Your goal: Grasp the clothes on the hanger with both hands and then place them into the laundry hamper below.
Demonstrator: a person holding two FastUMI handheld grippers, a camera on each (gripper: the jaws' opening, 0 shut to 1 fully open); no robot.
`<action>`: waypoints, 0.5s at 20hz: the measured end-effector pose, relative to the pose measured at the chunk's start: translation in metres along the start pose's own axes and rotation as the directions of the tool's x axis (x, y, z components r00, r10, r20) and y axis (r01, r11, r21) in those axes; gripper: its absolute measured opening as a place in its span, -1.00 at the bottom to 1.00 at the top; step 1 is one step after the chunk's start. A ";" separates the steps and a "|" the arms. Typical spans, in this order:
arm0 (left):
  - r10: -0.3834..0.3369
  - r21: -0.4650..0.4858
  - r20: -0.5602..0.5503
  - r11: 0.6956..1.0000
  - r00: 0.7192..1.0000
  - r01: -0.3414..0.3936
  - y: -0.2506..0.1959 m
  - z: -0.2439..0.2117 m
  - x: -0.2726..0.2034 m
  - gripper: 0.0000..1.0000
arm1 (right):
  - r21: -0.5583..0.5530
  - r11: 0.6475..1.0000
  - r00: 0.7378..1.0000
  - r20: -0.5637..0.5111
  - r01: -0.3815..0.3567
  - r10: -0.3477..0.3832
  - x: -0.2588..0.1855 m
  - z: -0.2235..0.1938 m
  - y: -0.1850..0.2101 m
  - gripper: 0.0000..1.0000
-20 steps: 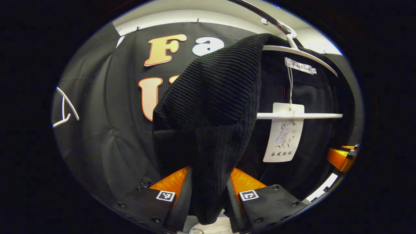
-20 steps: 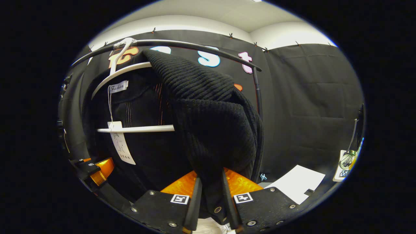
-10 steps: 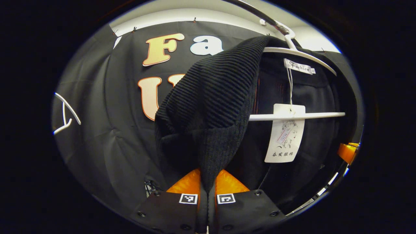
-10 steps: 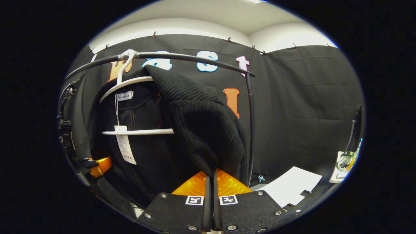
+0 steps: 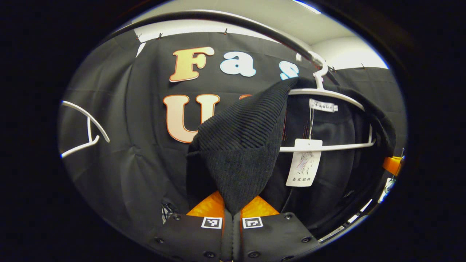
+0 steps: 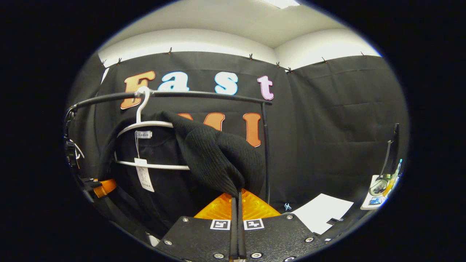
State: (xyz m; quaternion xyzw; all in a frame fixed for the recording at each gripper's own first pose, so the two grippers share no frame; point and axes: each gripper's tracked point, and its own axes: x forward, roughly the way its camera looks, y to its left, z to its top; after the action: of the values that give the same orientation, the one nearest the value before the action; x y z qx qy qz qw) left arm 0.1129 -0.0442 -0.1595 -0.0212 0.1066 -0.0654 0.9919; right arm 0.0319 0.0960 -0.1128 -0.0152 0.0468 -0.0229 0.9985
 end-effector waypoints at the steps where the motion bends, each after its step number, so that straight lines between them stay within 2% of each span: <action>1: 0.003 -0.005 0.003 1.000 1.000 -0.003 0.002 0.003 -0.003 -0.87 | 0.005 1.000 1.000 0.011 0.009 -0.009 -0.002 0.006 -0.007 -1.00; 4: 0.014 0.000 0.016 1.000 1.000 -0.014 0.006 0.010 -0.006 -0.87 | 0.022 1.000 0.999 0.037 0.020 -0.020 -0.006 0.023 -0.026 -1.00; 5: 0.016 0.004 0.019 1.000 1.000 -0.016 0.006 0.012 -0.007 -0.87 | 0.018 1.000 0.999 0.041 0.018 -0.019 -0.007 0.026 -0.030 -0.87; 7: 0.023 0.013 0.024 1.000 0.999 -0.024 0.005 0.015 -0.008 -0.87 | 0.017 1.000 0.999 0.038 0.001 -0.002 -0.009 0.032 -0.034 -0.87; 8: 0.051 0.010 0.033 0.999 0.998 -0.051 0.010 0.018 -0.011 -0.87 | 0.016 1.000 0.999 0.038 -0.009 0.008 -0.009 0.036 -0.035 -0.87; 10: 0.048 -0.009 0.041 0.999 0.998 -0.048 0.008 0.025 -0.012 -0.87 | 0.016 0.999 0.999 0.046 -0.028 0.027 -0.009 0.044 -0.037 -0.88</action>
State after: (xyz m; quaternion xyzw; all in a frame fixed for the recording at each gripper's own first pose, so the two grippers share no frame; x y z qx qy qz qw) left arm 0.1074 -0.0340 -0.1331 -0.0240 0.0866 -0.0405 0.9951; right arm 0.0259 0.0603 -0.0667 -0.0068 0.0238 -0.0091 0.9997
